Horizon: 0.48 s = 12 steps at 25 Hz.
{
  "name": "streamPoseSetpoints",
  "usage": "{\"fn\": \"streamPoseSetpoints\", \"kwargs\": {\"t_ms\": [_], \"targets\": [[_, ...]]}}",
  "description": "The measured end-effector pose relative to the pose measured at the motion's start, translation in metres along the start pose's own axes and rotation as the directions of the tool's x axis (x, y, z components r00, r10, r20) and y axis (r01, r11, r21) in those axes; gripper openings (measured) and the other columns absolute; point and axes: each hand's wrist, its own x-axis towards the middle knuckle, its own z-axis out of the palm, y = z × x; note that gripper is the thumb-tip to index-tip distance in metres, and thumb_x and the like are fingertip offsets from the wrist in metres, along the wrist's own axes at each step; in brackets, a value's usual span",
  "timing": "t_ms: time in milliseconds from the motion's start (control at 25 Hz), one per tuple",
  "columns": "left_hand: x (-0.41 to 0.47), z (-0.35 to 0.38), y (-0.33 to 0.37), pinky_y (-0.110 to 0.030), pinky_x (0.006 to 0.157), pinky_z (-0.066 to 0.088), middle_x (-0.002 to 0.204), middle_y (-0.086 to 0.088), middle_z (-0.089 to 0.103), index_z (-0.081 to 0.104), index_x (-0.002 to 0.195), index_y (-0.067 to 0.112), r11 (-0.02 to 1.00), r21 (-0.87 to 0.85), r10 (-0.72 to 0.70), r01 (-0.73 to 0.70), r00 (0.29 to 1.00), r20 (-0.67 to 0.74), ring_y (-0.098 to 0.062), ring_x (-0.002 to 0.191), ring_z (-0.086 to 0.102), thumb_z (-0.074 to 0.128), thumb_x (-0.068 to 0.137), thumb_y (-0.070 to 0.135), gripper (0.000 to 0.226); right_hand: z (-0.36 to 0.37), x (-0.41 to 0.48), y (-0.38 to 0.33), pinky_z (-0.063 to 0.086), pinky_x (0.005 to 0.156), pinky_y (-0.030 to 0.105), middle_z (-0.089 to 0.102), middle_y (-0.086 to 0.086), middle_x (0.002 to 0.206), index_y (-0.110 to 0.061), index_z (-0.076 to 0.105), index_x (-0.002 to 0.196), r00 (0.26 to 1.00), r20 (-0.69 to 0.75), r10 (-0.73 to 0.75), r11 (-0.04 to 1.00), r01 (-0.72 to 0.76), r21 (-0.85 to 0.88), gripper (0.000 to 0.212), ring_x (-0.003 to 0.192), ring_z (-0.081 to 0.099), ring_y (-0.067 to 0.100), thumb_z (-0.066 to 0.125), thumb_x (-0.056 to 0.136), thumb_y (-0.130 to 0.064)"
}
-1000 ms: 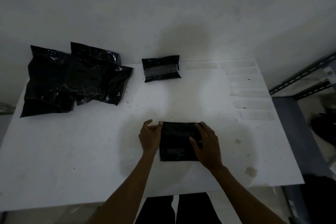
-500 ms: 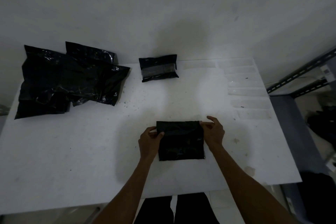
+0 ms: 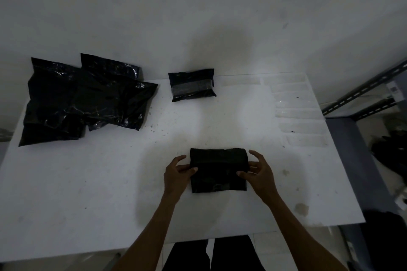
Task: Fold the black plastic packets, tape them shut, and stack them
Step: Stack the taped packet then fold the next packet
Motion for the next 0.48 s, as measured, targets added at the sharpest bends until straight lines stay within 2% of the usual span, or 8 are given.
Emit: {"fn": "streamPoseSetpoints", "kwargs": {"t_ms": [120,200,240,360,480], "targets": [[0.002,-0.003,0.005,-0.026,0.082,0.058,0.095,-0.004,0.075,0.062,0.126,0.017,0.999,-0.02,0.049,-0.048,0.999,0.008,-0.01,0.088,0.072,0.086,0.072,0.011,0.059,-0.005,0.004,0.0,0.056,0.081,0.021,0.068,-0.01,0.108,-0.029,0.061,0.127,0.995,-0.001,-0.099,0.992,0.099,-0.083,0.063,0.099,0.064,0.0,0.087,0.071,-0.017],[0.003,-0.003,0.011,-0.016,0.076,0.055,0.093,-0.003,0.076,0.063,0.124,0.017,0.996,-0.016,0.092,-0.092,0.996,0.019,-0.008,0.087,0.072,0.086,0.073,0.012,0.057,-0.007,0.006,-0.001,0.053,0.08,0.014,0.066,-0.013,0.109,-0.03,0.064,0.121,0.986,-0.01,-0.165,0.973,0.161,-0.163,0.057,0.1,0.061,-0.006,0.087,0.071,-0.016],[0.004,-0.004,0.014,-0.015,0.076,0.055,0.093,-0.004,0.076,0.063,0.123,0.018,0.993,-0.016,0.116,-0.116,0.993,0.029,-0.009,0.087,0.072,0.086,0.073,0.012,0.056,-0.008,0.008,-0.003,0.051,0.079,0.012,0.066,-0.011,0.108,-0.029,0.064,0.12,0.982,-0.009,-0.191,0.965,0.186,-0.186,0.055,0.098,0.061,-0.006,0.087,0.071,-0.015],[0.01,-0.008,0.019,-0.03,0.084,0.059,0.095,-0.002,0.076,0.069,0.118,0.015,0.981,-0.005,0.196,-0.196,0.977,0.082,-0.012,0.091,0.072,0.084,0.075,0.01,0.045,-0.013,0.018,-0.004,0.049,0.076,0.008,0.069,-0.003,0.101,-0.025,0.068,0.114,0.972,-0.01,-0.235,0.947,0.226,-0.229,0.047,0.091,0.063,0.002,0.087,0.072,-0.017],[0.014,-0.01,0.024,-0.04,0.086,0.059,0.092,-0.001,0.077,0.073,0.109,0.013,0.978,-0.004,0.206,-0.207,0.974,0.093,-0.015,0.09,0.073,0.082,0.077,0.011,0.033,-0.017,0.028,-0.011,0.048,0.073,0.009,0.066,-0.01,0.105,-0.029,0.072,0.106,0.977,-0.022,-0.213,0.949,0.201,-0.241,0.035,0.093,0.061,-0.001,0.086,0.073,-0.028]]}}
